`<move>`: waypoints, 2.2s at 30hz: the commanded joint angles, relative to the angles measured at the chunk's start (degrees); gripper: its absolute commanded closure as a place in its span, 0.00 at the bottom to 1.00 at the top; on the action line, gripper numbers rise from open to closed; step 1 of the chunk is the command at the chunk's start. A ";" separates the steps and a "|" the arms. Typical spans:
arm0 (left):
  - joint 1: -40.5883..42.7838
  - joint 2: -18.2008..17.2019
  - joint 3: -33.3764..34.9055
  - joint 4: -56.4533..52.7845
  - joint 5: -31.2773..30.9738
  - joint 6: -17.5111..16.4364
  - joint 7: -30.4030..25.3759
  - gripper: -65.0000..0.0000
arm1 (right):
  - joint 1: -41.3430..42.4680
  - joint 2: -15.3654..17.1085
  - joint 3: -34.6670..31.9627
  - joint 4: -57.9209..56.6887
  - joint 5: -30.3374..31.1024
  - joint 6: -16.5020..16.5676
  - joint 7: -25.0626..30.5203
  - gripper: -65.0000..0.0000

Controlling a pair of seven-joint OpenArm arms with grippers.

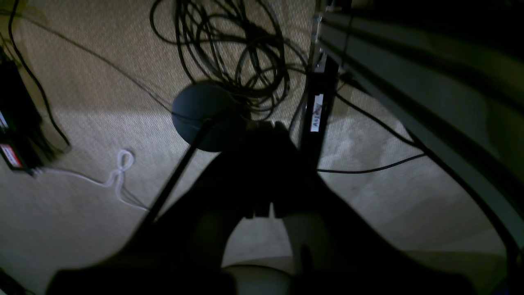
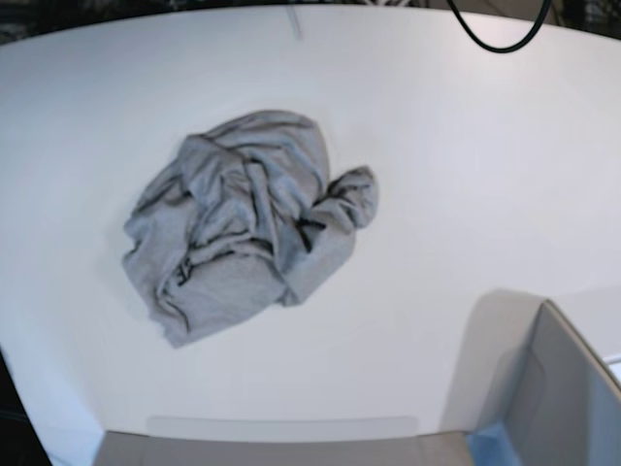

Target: Layout the t-shirt on the table in an organized manner, then fold the t-shirt properly

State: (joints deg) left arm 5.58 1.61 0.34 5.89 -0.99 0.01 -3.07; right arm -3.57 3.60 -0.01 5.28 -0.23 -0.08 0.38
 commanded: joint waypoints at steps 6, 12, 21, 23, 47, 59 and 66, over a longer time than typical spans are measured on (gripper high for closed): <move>0.53 -0.86 0.23 0.04 0.77 0.21 0.21 1.00 | -0.87 0.32 -0.03 1.45 -0.17 0.12 0.36 1.00; 0.61 -0.86 0.23 0.04 0.77 0.21 0.13 1.00 | -2.89 0.32 -0.03 4.79 -0.17 0.12 0.19 1.00; 0.61 -0.86 0.23 0.04 0.77 0.21 0.13 1.00 | -2.98 0.32 -0.03 4.79 -0.17 0.12 0.01 1.00; 0.61 -0.86 0.23 0.04 0.77 0.21 0.13 1.00 | -2.98 0.32 -0.03 4.79 -0.17 0.12 0.01 1.00; 13.27 -4.38 -0.21 8.57 0.77 0.12 -5.59 1.00 | -15.64 3.57 -0.12 16.48 -0.17 0.12 0.36 1.00; 33.93 -6.22 -0.21 35.65 0.69 0.12 -9.63 1.00 | -32.60 5.68 -0.12 37.23 -0.17 0.12 0.36 1.00; 46.06 -7.89 -0.29 52.53 0.69 0.12 -9.72 1.00 | -45.53 7.53 -3.29 55.34 0.19 0.12 0.36 1.00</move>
State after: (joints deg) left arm 50.06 -5.78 0.27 58.28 -0.12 -0.36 -12.14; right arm -48.18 10.68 -3.33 60.53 -0.19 0.03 0.34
